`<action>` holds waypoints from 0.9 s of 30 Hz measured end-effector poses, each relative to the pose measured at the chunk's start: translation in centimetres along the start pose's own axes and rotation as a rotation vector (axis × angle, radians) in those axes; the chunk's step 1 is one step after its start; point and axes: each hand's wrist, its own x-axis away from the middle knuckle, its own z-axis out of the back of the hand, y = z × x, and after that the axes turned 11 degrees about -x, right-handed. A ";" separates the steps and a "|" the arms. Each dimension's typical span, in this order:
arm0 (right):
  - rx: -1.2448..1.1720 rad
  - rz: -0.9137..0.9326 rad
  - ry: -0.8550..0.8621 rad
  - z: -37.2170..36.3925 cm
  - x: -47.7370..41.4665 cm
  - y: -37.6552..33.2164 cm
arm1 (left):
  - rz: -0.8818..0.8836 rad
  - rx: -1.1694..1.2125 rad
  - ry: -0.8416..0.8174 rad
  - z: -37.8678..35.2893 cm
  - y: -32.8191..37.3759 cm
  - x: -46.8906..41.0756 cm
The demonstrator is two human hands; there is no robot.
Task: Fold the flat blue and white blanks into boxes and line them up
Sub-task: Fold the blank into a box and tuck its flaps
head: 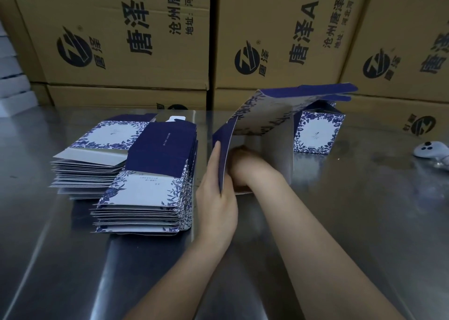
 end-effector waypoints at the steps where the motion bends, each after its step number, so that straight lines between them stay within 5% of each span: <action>1: 0.009 0.015 -0.002 0.1 0.1 0.0 | 0.000 -0.003 -0.001 0.0 0.0 0.0; 8: -0.186 0.051 0.195 -0.6 2.4 0.4 | 0.017 0.050 0.053 0.0 0.1 0.1; 15: -0.075 0.037 -0.006 -1.0 3.1 0.2 | -0.008 0.017 0.046 -0.2 0.1 0.2; 21: -0.191 0.090 0.135 -1.7 3.0 0.6 | 0.008 0.053 0.059 -0.1 0.3 0.2; 27: -0.126 0.063 0.027 -1.7 2.7 0.6 | -0.016 0.017 0.061 -0.2 -0.2 0.2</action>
